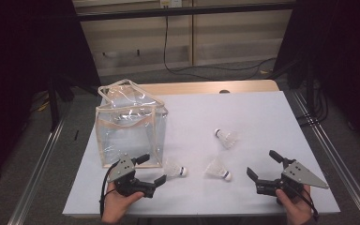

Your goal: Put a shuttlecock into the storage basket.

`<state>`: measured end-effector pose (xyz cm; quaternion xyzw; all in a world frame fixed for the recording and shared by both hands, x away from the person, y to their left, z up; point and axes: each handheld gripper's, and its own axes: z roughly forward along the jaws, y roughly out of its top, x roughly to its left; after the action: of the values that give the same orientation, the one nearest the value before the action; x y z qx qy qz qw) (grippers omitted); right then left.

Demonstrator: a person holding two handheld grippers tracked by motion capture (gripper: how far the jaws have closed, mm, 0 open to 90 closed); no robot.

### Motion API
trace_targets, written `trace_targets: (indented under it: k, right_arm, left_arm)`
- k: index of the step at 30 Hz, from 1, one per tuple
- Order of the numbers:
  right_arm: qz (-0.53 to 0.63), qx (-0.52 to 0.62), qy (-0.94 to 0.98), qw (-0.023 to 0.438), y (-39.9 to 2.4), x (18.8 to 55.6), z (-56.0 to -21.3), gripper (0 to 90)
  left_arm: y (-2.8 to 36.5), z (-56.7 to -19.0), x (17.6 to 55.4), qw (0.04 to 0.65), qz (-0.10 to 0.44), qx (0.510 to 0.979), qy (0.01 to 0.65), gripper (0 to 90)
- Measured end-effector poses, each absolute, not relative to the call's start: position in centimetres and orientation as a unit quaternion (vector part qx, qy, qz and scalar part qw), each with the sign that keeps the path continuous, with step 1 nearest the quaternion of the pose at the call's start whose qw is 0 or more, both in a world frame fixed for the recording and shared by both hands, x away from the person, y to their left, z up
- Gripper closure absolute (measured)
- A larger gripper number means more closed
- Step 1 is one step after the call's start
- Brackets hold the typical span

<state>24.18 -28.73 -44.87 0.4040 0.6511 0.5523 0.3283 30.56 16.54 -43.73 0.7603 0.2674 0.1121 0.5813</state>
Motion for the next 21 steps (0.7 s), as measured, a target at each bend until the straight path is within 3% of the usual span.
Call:
trace_targets:
  k: [13,21]
  right_arm:
    - [0.552,0.398,0.654,0.329,-28.6,24.2,-44.9,0.6]
    - [0.552,0.398,0.654,0.330,-28.6,24.2,-44.8,0.6]
  left_arm:
    - [14.9,-43.9,30.8,0.554,0.098,0.776,0.284,2.0]
    - [14.6,-44.2,30.9,0.537,0.075,0.790,0.286,6.8]
